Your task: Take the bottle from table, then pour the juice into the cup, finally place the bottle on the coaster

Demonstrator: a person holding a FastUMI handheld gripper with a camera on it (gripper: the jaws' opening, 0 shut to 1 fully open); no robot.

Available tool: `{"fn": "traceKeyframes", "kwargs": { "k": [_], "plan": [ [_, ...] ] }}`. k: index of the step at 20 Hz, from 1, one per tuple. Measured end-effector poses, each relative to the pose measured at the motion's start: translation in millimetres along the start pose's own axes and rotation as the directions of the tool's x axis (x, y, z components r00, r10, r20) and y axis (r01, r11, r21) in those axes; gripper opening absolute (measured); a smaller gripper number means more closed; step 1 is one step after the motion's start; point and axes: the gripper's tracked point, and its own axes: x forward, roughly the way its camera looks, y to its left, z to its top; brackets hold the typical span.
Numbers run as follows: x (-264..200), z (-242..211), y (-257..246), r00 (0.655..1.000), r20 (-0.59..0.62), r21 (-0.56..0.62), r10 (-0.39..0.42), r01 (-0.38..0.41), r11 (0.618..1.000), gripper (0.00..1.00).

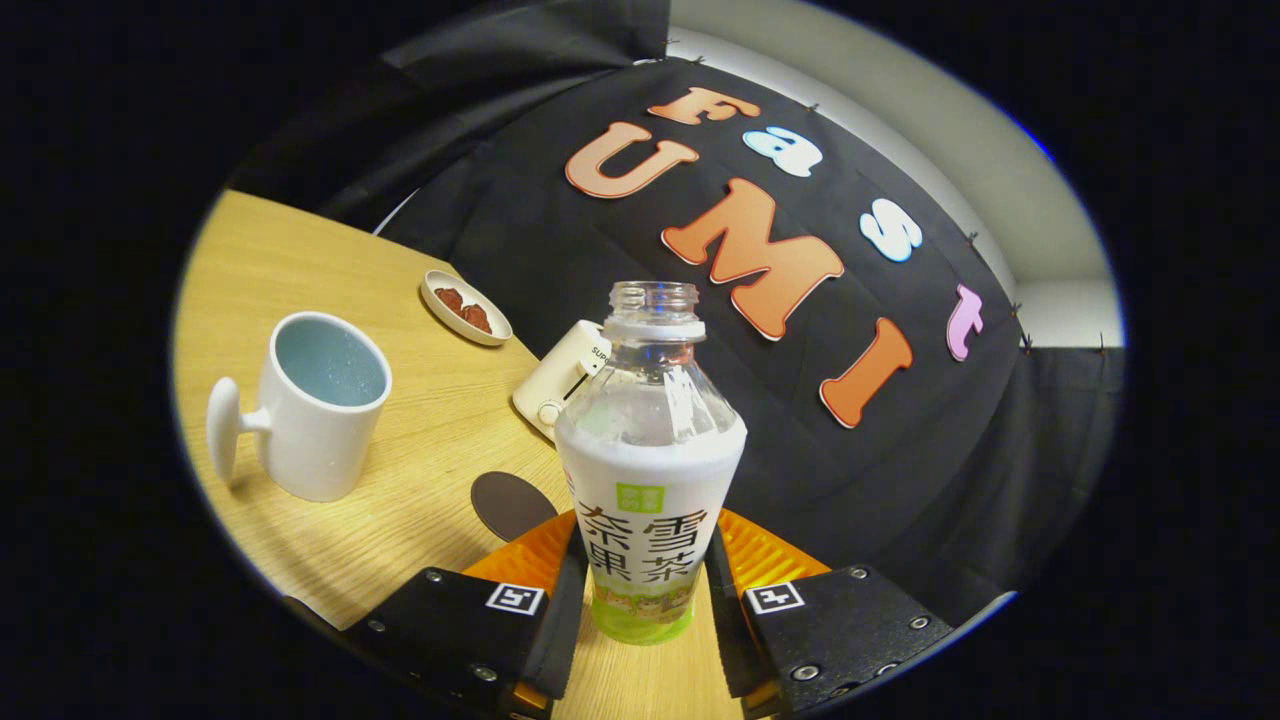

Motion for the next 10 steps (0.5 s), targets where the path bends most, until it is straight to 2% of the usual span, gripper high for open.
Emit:
{"fn": "traceKeyframes", "kwargs": {
  "k": [3, 7, 10],
  "plan": [
    [4.5, 13.0, 2.4, 0.999, 0.042, -0.122, -0.028, 0.033, 0.992, 0.59],
    [3.8, 20.1, 16.3, 0.998, 0.07, -0.218, -0.005, 0.02, 0.976, 0.59],
    [6.3, 24.1, 19.3, 0.995, 0.098, -0.302, -0.025, 0.053, 0.952, 0.59]
  ]
}}
